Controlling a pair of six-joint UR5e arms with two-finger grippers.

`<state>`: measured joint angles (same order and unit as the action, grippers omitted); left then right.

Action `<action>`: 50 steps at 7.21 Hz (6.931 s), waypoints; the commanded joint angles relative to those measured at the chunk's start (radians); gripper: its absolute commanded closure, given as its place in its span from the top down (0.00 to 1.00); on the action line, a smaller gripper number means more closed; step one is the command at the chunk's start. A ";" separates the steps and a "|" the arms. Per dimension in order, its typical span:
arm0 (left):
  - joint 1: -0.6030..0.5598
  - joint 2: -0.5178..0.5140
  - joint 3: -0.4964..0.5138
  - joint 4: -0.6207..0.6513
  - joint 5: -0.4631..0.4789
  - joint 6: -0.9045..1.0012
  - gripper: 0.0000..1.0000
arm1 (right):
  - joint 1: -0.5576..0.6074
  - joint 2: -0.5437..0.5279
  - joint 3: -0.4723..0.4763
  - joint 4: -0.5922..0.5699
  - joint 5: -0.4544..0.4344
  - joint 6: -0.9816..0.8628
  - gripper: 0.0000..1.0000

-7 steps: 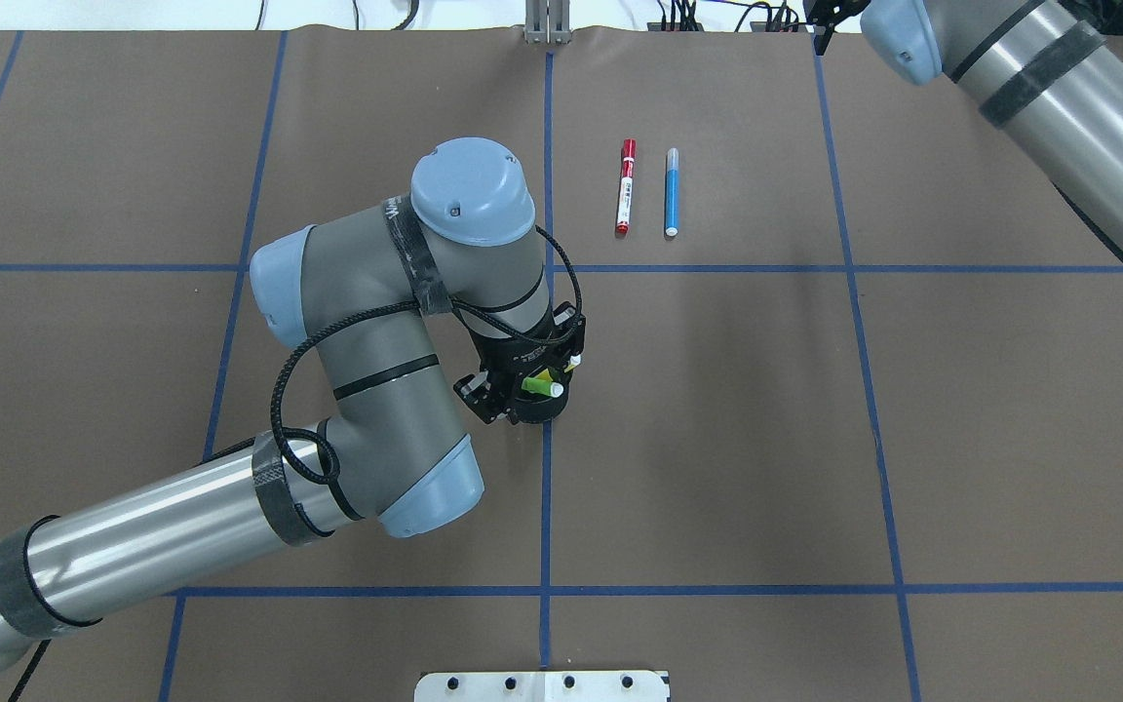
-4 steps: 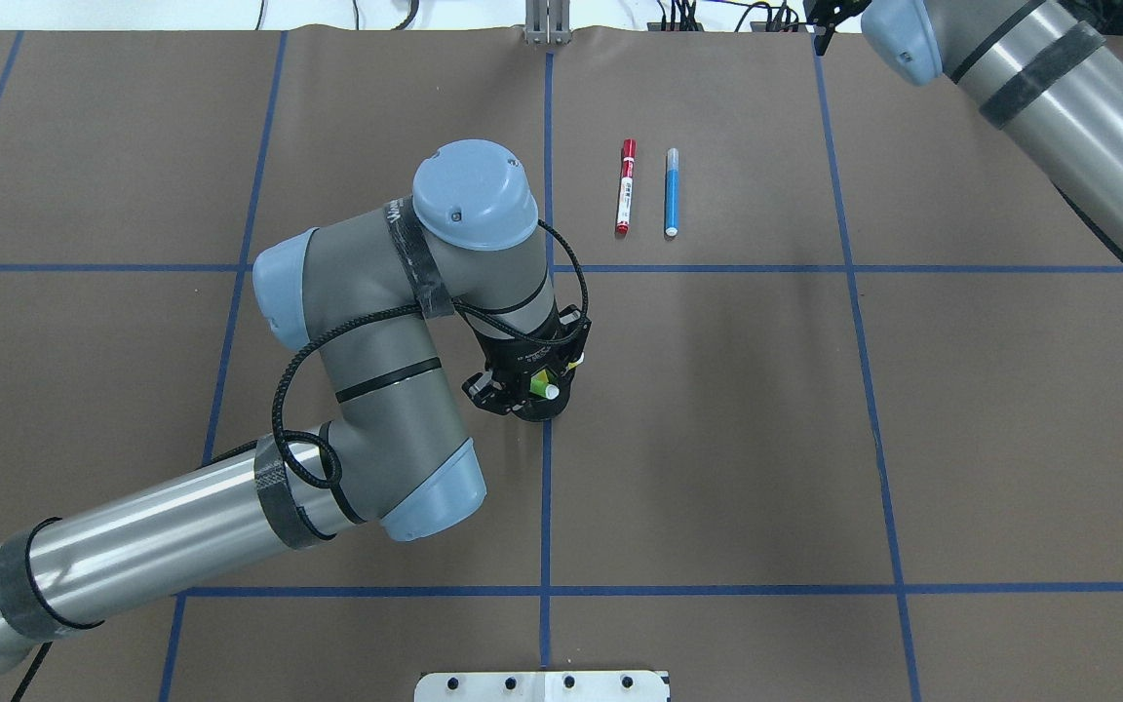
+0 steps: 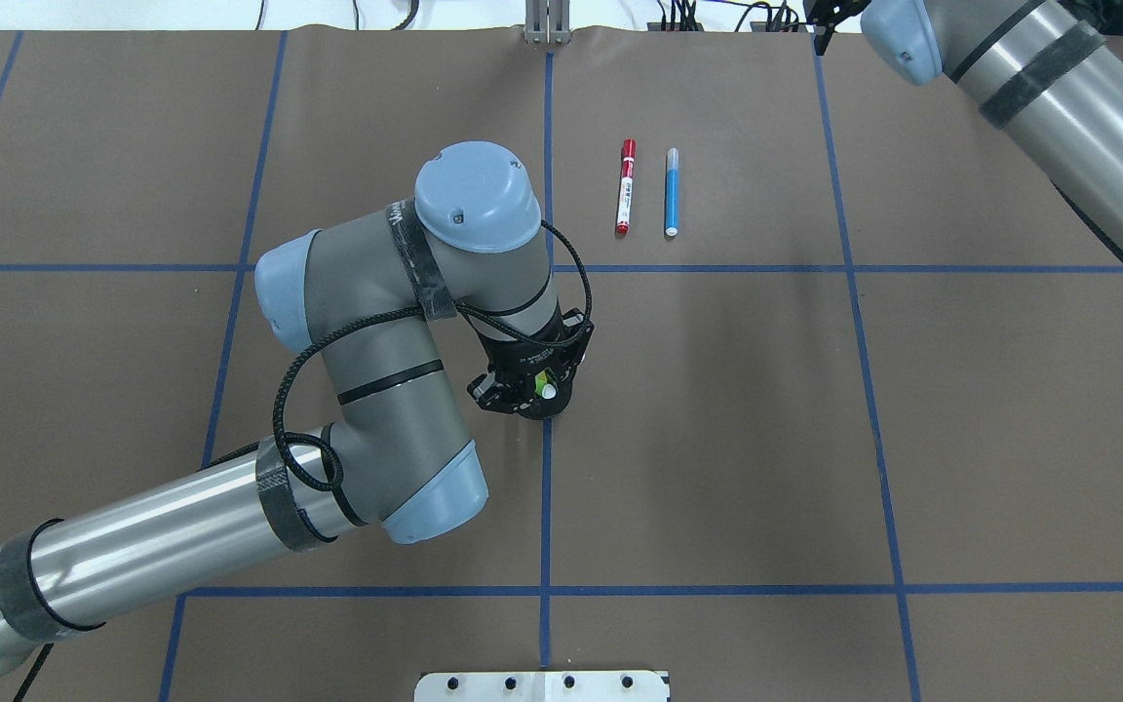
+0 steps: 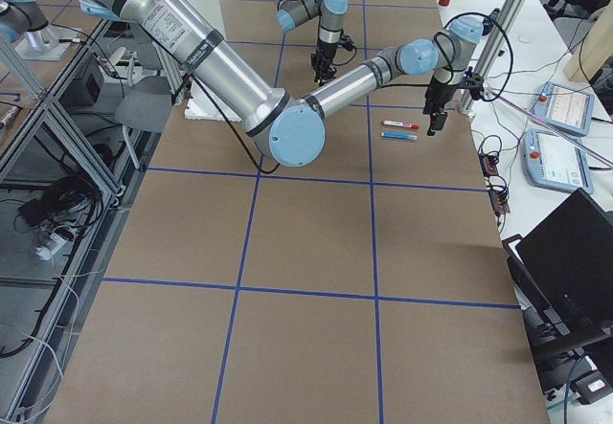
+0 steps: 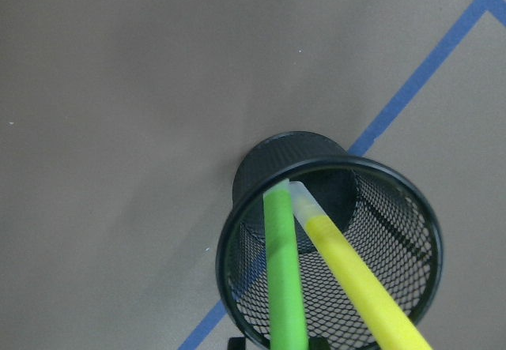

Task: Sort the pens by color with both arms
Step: 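Close the left gripper on the green highlighter in the cup, then lift the green highlighter out and carry it beyond the cup, then lower the green highlighter beside the red marker and open the left gripper, then retract the left arm while the right arm moves toward the cup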

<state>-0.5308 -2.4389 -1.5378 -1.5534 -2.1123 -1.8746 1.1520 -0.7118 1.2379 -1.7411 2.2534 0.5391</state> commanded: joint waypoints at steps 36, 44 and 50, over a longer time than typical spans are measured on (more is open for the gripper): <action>-0.070 -0.219 0.614 -0.632 0.638 0.730 0.56 | 0.000 -0.038 0.014 0.026 0.000 0.008 1.00; -0.205 -0.116 0.368 -0.446 0.346 0.732 1.00 | -0.012 -0.029 0.096 0.032 0.006 0.004 1.00; -0.397 0.204 -0.130 -0.067 0.098 1.058 1.00 | -0.102 -0.031 0.262 0.028 0.027 0.048 0.98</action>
<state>-0.8933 -2.2816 -1.5638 -1.7408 -1.9904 -0.9116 1.0809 -0.7398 1.4711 -1.7110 2.2648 0.5600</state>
